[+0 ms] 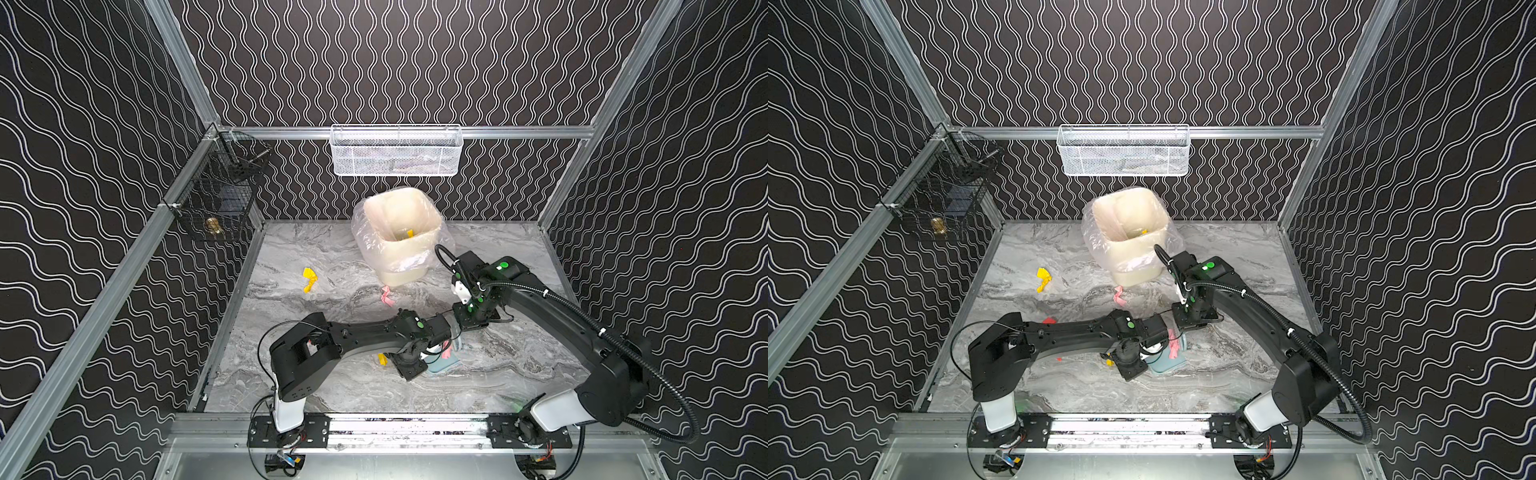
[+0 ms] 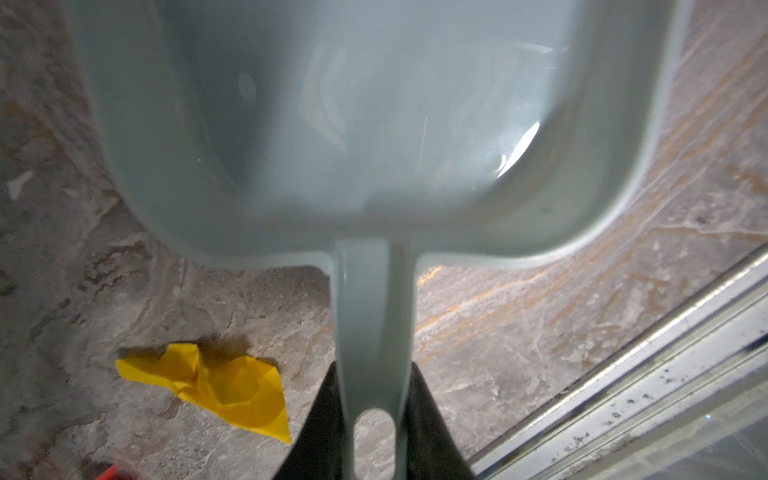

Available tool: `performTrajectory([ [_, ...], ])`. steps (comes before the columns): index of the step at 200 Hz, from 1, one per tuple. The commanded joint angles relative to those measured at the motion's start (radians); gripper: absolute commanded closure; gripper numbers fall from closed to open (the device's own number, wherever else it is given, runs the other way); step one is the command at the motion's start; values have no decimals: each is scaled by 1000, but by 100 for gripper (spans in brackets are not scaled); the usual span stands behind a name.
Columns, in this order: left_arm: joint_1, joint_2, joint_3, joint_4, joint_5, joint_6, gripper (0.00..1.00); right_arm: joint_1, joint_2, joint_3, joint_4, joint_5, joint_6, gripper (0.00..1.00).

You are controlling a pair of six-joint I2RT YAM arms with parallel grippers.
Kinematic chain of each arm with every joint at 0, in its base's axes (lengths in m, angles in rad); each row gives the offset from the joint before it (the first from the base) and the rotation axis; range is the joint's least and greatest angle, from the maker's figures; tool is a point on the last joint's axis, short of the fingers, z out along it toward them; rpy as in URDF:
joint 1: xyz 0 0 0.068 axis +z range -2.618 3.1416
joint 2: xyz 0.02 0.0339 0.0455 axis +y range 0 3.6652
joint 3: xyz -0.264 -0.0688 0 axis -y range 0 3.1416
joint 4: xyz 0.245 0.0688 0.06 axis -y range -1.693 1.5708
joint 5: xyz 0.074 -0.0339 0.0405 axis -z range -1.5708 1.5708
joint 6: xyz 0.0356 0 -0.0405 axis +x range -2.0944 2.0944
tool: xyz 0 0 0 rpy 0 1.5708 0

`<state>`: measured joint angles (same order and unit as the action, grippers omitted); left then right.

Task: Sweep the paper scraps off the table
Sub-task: 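Lift the dustpan toward the bin with the left gripper while the right draws back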

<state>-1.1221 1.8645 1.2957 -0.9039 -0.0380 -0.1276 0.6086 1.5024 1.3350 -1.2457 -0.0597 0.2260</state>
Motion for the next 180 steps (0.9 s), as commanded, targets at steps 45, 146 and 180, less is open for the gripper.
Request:
performTrajectory([
  [45,2,-13,-22,32,6,-19,100,43,-30,-7,-13,-152,31,100],
  [146,2,-188,-84,42,-56,-87,100,-294,-159,36,-47,-109,-46,100],
  [180,2,-312,-53,-75,-114,-142,100,-355,-172,32,-3,-152,-48,100],
])
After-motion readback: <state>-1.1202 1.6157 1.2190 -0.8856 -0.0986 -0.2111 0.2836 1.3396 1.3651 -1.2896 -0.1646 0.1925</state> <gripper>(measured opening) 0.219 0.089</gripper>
